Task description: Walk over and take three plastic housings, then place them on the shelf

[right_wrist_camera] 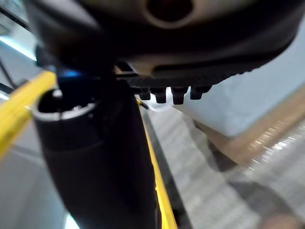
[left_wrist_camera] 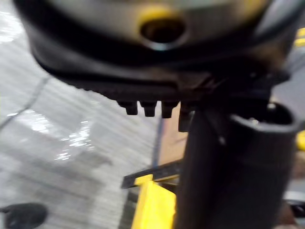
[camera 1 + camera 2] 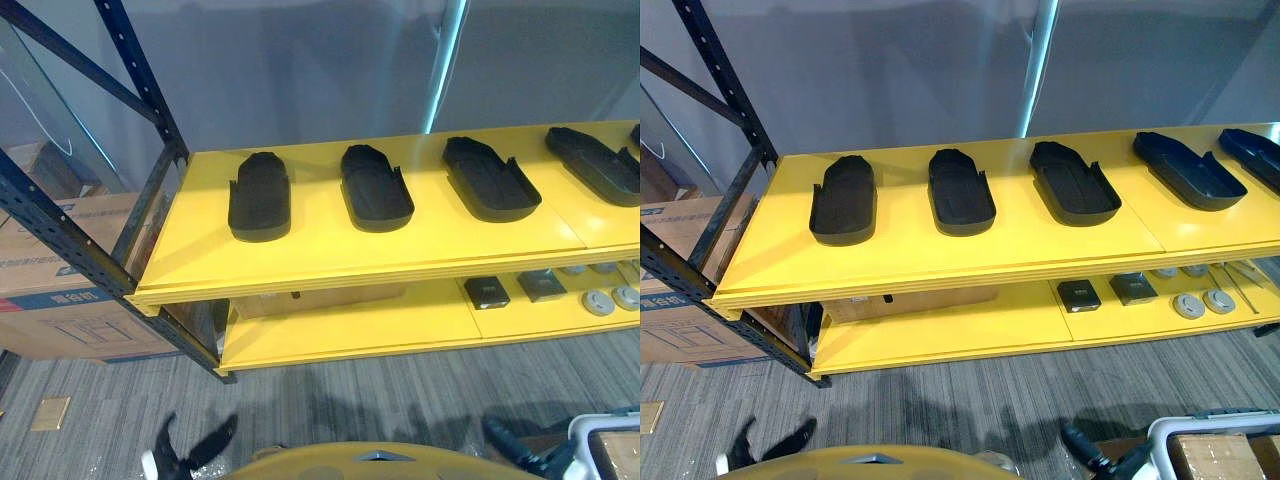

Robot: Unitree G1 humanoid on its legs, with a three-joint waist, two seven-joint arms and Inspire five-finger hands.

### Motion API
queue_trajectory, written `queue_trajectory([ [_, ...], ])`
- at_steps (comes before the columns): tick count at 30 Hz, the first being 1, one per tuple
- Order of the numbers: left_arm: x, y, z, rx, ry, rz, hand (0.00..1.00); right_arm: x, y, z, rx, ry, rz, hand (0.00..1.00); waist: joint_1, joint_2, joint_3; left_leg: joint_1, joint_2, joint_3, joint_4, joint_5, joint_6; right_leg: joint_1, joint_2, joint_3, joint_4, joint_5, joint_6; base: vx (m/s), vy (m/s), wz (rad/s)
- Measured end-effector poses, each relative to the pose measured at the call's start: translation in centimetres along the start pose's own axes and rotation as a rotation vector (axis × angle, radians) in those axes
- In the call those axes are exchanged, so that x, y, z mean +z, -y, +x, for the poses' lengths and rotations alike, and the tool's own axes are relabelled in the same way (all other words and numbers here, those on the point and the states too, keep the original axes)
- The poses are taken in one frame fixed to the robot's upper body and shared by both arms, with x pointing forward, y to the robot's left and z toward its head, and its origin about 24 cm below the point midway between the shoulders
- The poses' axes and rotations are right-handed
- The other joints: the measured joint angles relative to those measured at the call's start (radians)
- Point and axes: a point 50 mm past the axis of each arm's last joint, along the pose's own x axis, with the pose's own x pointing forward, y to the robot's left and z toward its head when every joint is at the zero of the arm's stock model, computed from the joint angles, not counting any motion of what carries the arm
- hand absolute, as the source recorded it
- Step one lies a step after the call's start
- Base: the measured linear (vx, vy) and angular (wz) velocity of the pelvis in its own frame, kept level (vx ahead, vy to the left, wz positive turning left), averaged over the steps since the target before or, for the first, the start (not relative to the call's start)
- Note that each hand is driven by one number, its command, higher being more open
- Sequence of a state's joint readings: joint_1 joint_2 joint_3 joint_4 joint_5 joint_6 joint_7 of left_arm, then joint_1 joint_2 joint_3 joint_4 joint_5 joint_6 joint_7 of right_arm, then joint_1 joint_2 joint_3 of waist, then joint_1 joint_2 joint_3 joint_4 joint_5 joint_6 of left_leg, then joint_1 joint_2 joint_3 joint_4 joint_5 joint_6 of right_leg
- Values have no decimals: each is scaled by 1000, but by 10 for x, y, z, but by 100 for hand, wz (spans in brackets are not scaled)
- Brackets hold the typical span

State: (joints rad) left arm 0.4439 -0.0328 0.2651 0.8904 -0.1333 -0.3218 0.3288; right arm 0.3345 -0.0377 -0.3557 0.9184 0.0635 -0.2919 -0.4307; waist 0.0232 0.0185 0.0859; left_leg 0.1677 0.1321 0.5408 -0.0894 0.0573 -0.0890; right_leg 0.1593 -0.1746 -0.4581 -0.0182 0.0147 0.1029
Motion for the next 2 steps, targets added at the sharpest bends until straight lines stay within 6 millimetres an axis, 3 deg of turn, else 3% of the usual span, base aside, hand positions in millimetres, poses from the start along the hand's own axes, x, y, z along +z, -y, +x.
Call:
queue_trajectory([
  [2, -17, -7, 1, 18, -137, -6, 100, -17, -9, -2, 88, -145, 14, 100, 2, -7, -4, -1, -1, -6, 0, 1, -1, 3, 1, -4, -1, 0, 0, 12, 3, 6],
])
